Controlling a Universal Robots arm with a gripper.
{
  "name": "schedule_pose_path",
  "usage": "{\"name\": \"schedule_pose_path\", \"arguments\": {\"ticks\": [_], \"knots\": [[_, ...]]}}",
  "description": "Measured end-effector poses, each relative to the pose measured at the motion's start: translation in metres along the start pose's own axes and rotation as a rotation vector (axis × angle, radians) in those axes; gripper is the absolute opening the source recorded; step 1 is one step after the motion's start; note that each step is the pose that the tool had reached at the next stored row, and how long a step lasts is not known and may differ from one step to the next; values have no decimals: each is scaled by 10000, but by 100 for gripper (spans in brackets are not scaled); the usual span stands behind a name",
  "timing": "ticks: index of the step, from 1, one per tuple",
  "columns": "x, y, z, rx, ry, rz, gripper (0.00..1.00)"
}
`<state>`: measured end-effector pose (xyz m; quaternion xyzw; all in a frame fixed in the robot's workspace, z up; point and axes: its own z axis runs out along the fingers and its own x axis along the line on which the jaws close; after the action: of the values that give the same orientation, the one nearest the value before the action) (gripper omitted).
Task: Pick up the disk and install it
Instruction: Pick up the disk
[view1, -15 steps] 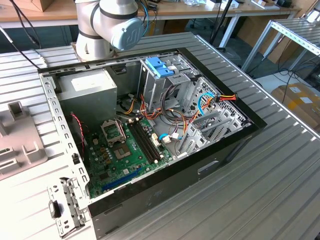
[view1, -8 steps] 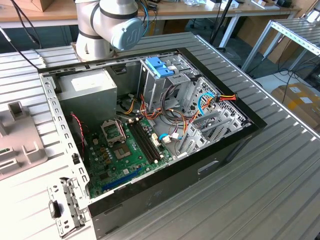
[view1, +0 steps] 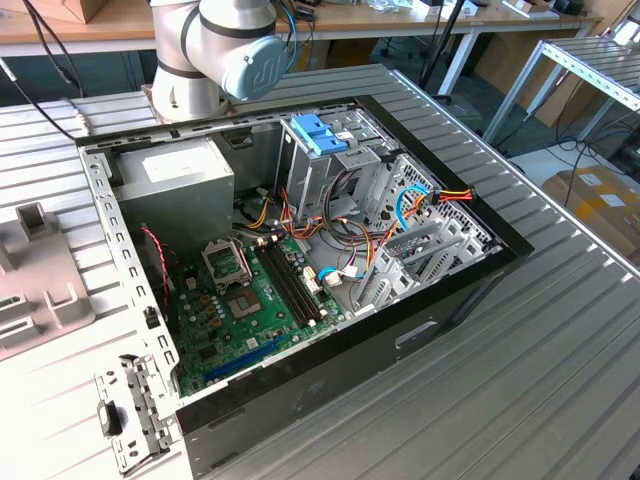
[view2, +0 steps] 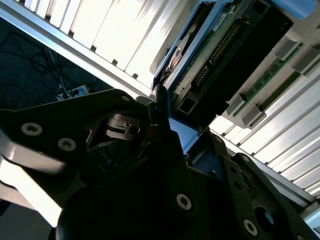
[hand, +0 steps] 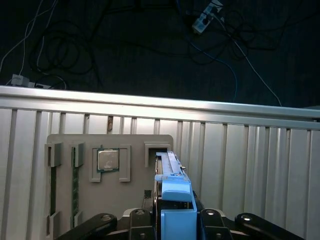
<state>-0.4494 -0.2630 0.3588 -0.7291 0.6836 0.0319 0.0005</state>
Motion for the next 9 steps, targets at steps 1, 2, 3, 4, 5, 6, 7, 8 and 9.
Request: {"name": "schedule_pose_path", "arguments": {"ticks": [1, 2, 3, 4, 5, 6, 7, 8, 9], "knots": [[0, 1, -13, 1, 0, -1, 37], [-1, 1, -22, 1, 0, 0, 37], [-1, 1, -27, 1, -1, -1, 37], [-2, 2, -39, 1, 0, 0, 37], [-2, 2, -48, 0, 0, 0, 37], [-2, 2, -53, 1, 0, 0, 37], [-3, 3, -63, 2, -1, 0, 37], [-4, 3, -75, 0, 0, 0, 37], [-4, 4, -81, 1, 0, 0, 37]]}}
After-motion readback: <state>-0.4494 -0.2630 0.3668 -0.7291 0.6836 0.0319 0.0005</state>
